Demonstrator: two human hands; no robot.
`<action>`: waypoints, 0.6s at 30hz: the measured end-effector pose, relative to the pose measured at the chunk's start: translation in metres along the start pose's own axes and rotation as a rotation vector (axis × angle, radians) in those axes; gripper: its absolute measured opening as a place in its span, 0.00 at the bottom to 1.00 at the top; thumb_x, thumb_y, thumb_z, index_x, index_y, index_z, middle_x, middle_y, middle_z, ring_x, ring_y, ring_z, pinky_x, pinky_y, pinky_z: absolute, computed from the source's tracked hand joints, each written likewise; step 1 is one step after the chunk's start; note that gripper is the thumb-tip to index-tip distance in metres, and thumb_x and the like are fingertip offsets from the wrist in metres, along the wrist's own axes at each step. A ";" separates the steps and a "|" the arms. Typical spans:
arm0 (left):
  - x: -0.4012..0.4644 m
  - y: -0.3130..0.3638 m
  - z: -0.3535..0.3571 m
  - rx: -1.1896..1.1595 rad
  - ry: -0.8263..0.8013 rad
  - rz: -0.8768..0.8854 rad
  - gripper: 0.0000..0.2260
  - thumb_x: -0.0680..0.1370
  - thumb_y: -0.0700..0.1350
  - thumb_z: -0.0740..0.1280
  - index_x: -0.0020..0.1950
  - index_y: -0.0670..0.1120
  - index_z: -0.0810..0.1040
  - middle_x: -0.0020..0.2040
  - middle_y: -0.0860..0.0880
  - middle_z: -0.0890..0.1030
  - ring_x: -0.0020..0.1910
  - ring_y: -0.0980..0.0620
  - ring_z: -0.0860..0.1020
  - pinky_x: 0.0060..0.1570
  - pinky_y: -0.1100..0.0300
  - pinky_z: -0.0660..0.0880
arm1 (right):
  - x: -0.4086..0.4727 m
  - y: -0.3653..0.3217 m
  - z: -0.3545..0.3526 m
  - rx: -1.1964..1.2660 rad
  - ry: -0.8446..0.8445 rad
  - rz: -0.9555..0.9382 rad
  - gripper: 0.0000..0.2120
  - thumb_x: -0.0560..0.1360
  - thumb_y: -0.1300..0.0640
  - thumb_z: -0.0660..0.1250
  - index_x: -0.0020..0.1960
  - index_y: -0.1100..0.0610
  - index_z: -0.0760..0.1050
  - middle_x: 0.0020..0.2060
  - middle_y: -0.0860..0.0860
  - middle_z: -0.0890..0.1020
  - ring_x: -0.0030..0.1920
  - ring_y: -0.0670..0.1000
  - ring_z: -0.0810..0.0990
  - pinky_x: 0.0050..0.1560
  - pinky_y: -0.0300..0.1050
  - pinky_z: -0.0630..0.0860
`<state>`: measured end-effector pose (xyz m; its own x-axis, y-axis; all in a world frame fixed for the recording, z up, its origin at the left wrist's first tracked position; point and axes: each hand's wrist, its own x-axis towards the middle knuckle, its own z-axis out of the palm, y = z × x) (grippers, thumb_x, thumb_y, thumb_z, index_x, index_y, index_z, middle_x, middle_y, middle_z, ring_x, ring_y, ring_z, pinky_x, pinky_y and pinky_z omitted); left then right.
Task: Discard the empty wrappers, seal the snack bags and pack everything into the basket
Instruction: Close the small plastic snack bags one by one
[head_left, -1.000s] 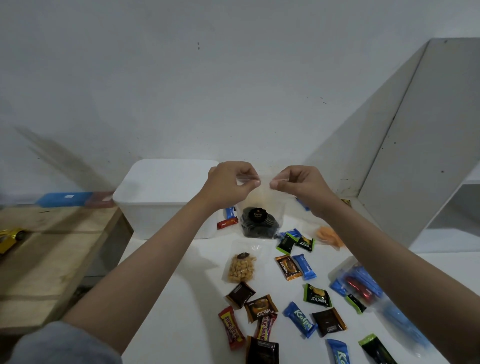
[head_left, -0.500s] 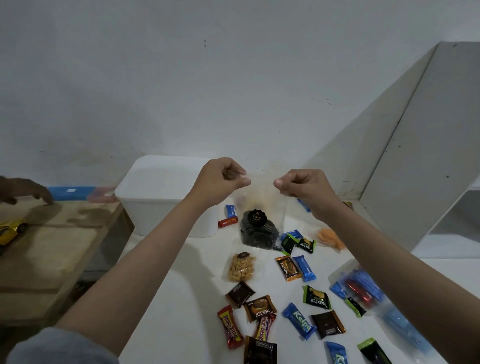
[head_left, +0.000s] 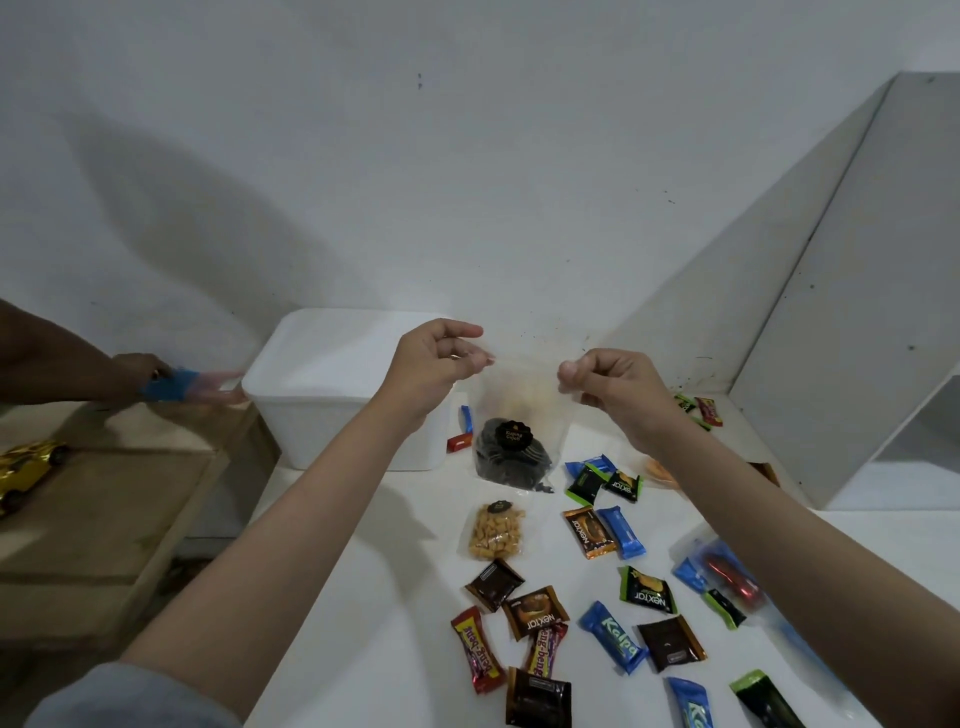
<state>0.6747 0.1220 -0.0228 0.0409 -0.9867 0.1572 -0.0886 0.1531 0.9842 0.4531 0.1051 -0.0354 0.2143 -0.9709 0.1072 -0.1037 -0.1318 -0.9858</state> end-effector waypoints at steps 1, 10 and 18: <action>0.001 -0.001 -0.002 0.010 -0.005 0.008 0.11 0.74 0.30 0.68 0.52 0.42 0.76 0.39 0.45 0.81 0.35 0.62 0.81 0.38 0.73 0.73 | 0.001 -0.001 0.001 -0.008 -0.003 0.003 0.08 0.73 0.59 0.70 0.36 0.57 0.78 0.35 0.53 0.81 0.39 0.49 0.80 0.51 0.49 0.75; 0.003 -0.023 -0.004 0.160 -0.092 0.027 0.12 0.73 0.33 0.70 0.52 0.46 0.76 0.41 0.43 0.81 0.45 0.49 0.80 0.51 0.59 0.76 | 0.009 -0.005 0.040 -0.381 -0.251 0.083 0.06 0.73 0.57 0.71 0.45 0.60 0.81 0.41 0.54 0.85 0.40 0.48 0.84 0.44 0.39 0.77; 0.000 -0.046 0.004 0.160 0.054 -0.428 0.10 0.78 0.49 0.66 0.47 0.42 0.77 0.45 0.46 0.83 0.42 0.50 0.82 0.49 0.53 0.79 | 0.018 0.024 0.055 -0.298 0.017 0.185 0.06 0.72 0.63 0.71 0.41 0.67 0.79 0.40 0.64 0.83 0.35 0.54 0.85 0.33 0.44 0.76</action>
<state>0.6752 0.1144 -0.0680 0.1585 -0.9545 -0.2525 -0.2053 -0.2820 0.9372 0.5082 0.0960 -0.0644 0.1499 -0.9866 -0.0648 -0.4190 -0.0040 -0.9080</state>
